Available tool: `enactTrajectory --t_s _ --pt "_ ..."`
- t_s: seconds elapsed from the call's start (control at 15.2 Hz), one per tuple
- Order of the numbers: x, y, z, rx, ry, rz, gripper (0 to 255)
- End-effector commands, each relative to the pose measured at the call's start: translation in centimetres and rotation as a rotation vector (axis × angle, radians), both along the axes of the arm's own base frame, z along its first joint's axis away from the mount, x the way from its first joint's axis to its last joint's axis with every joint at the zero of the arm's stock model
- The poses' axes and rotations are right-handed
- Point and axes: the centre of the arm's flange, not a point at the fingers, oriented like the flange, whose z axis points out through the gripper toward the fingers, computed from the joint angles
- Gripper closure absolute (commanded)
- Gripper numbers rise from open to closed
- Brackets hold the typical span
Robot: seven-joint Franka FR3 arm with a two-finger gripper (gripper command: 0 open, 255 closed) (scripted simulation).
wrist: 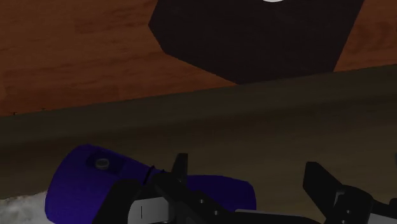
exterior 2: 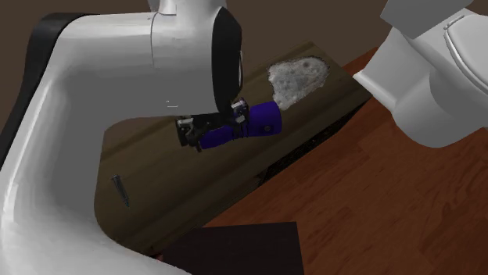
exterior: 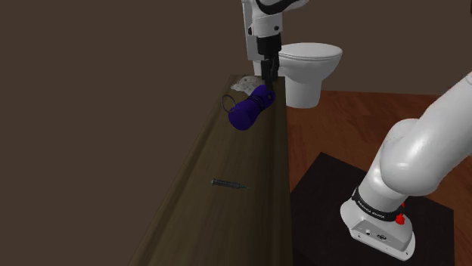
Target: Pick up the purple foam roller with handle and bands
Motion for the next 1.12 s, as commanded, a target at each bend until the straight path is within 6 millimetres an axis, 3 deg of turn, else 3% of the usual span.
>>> enactTrajectory --t_s 0.0,0.59,1.06 --pt "3.2 0.5 -0.7 0.03 0.043 0.047 0" --pt "16.5 4.0 -5.1 0.159 0.228 0.25 0" --pt "17.1 4.2 -8.5 0.164 0.236 0.258 0"
